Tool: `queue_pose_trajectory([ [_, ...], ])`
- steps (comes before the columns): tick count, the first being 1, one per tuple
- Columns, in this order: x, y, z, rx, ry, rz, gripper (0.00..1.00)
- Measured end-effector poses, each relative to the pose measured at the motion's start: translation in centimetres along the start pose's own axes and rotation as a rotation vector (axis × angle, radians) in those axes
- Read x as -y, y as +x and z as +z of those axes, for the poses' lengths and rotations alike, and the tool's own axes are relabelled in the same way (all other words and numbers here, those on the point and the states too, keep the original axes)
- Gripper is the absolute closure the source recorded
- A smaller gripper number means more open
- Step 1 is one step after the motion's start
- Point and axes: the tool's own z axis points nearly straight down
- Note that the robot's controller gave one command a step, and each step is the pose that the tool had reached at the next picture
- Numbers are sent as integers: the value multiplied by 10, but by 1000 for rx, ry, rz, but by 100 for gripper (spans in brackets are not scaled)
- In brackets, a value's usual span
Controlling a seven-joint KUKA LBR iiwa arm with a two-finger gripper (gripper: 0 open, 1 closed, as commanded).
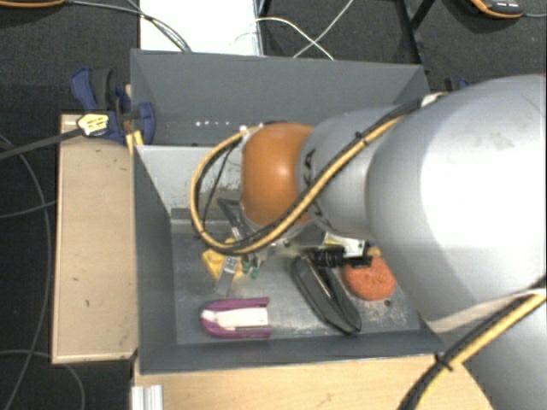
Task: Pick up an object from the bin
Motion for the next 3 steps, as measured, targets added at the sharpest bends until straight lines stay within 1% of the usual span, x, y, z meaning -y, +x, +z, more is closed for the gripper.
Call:
queue_pose_trajectory([
  [1,-11,6,-3,1,-2,-3,100],
  [3,-10,6,-6,-1,0,-2,100],
])
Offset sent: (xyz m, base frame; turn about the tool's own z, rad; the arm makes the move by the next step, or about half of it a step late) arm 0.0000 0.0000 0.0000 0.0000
